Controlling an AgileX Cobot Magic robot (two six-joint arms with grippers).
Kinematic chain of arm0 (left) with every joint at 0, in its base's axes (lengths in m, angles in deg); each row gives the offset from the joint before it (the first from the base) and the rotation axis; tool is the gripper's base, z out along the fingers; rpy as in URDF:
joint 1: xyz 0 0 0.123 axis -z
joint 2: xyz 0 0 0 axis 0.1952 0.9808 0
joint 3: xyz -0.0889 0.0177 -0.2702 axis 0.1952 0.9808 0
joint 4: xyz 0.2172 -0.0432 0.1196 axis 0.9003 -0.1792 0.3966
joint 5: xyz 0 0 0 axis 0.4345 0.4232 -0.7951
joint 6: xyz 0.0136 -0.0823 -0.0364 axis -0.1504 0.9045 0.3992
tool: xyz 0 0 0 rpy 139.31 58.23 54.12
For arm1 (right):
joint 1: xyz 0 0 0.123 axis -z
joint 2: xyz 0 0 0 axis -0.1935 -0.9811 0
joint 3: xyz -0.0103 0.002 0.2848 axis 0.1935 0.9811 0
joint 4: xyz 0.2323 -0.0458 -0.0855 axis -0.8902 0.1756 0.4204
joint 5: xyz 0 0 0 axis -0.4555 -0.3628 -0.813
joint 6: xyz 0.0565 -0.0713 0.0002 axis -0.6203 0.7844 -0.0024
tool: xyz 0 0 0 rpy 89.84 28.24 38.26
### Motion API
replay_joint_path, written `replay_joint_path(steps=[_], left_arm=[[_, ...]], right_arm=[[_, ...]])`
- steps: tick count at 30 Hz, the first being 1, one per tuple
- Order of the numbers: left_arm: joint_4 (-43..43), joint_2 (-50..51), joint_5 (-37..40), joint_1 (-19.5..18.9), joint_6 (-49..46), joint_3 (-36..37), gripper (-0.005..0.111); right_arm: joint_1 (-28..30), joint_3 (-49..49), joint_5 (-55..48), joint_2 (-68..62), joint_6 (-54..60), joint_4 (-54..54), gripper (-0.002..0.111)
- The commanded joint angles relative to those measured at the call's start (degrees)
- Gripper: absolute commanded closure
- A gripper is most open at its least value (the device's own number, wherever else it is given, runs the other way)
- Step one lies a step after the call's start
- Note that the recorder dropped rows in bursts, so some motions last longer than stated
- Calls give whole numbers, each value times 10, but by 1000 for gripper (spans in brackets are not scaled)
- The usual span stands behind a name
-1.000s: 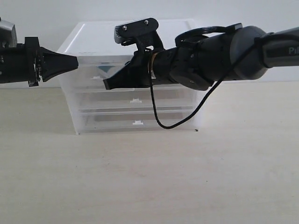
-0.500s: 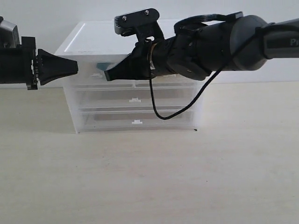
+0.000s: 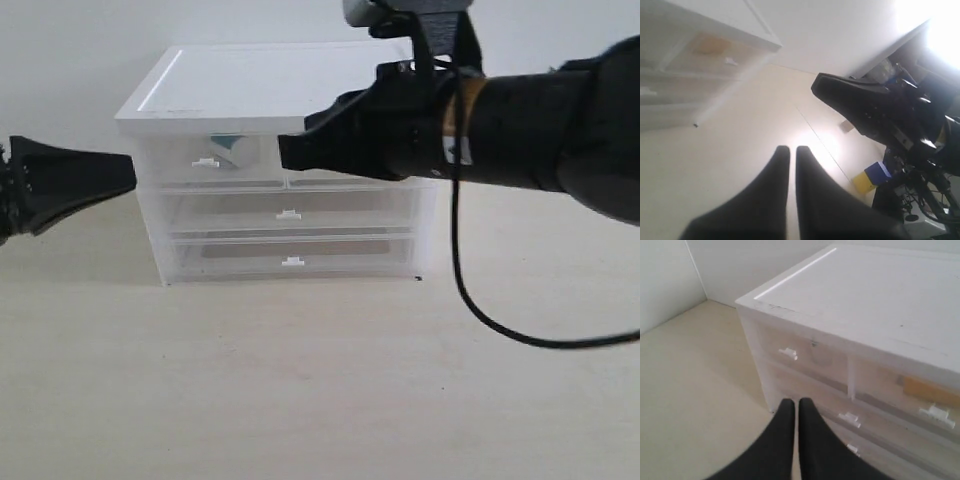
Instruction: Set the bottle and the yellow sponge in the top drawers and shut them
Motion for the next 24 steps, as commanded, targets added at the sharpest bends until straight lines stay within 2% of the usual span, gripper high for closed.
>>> replay_joint_path(steps=[1, 7, 14, 18, 24], left_arm=[[-13, -102, 8, 1, -29, 96, 103], [-5, -234, 8, 1, -55, 194, 103], [6, -353, 8, 1, -55, 276, 103], [6, -386, 8, 1, -55, 306, 103], [5, -397, 8, 1, -55, 311, 103]], right_arm=[[3, 89, 27, 84, -9, -23, 108], [3, 182, 22, 193, -43, -26, 108], [3, 278, 12, 275, -83, -26, 108], [3, 295, 7, 288, -117, -24, 108], [3, 295, 19, 288, -117, -24, 108]])
